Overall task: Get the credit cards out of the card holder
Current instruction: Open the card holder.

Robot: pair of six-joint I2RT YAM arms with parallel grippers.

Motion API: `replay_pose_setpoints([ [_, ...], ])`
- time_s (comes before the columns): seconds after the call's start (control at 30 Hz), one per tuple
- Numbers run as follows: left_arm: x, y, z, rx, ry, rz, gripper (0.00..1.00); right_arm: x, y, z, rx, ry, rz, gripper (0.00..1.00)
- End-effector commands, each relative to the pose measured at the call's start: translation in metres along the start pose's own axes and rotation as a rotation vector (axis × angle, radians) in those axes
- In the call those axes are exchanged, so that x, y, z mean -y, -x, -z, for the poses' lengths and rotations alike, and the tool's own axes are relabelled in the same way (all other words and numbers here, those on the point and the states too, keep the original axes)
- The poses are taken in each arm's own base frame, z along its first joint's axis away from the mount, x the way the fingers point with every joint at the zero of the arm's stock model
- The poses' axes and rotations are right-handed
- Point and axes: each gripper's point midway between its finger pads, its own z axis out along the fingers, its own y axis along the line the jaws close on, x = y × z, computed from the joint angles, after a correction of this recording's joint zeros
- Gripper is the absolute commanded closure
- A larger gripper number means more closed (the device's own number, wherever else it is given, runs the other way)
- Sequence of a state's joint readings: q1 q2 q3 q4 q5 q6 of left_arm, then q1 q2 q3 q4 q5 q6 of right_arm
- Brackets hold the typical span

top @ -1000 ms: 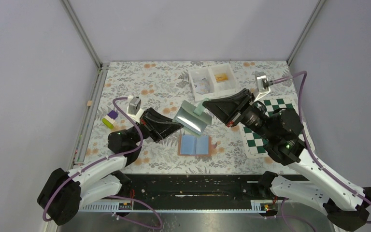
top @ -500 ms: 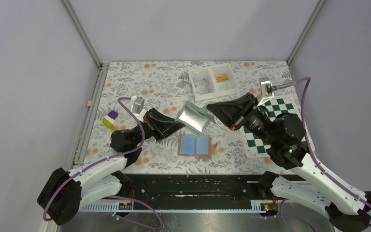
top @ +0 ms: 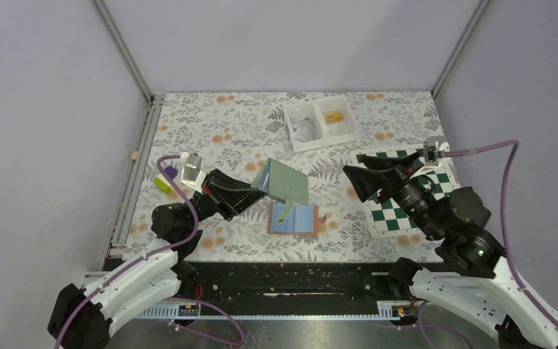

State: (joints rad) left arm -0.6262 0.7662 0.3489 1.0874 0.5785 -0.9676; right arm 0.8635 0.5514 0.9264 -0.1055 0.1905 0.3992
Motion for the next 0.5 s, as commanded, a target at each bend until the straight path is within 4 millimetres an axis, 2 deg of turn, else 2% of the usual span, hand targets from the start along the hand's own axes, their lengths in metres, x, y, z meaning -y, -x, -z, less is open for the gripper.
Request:
replay_pose_setpoints([
  [0.0, 0.004, 0.008, -0.001, 0.018, -0.008, -0.057, 1.0, -0.012, 0.032, 0.024, -0.043, 0.026, 0.146, 0.25],
  [0.07, 0.002, 0.008, -0.003, 0.013, 0.0, -0.038, 1.0, -0.035, 0.034, 0.028, -0.092, 0.134, 0.157, 0.28],
  [0.1, -0.002, 0.007, -0.005, 0.003, 0.021, -0.019, 1.0, -0.053, 0.033, 0.029, -0.127, 0.219, 0.143, 0.31],
  [0.17, -0.012, 0.006, -0.008, -0.015, 0.067, 0.016, 1.0, -0.095, 0.02, 0.027, -0.222, 0.432, 0.072, 0.37],
  [0.23, -0.02, 0.007, -0.01, -0.01, 0.116, 0.057, 1.0, -0.121, 0.003, 0.018, -0.318, 0.558, -0.025, 0.44],
  [0.33, -0.032, 0.008, -0.01, -0.005, 0.197, 0.111, 1.0, -0.128, -0.033, 0.0, -0.397, 0.574, -0.041, 0.48],
  [0.4, -0.043, 0.005, -0.008, -0.015, 0.267, 0.143, 1.0, -0.13, -0.057, -0.007, -0.441, 0.562, -0.001, 0.49],
  [0.47, -0.05, 0.004, -0.005, -0.021, 0.317, 0.146, 1.0, -0.141, -0.075, -0.011, -0.492, 0.583, 0.001, 0.5],
])
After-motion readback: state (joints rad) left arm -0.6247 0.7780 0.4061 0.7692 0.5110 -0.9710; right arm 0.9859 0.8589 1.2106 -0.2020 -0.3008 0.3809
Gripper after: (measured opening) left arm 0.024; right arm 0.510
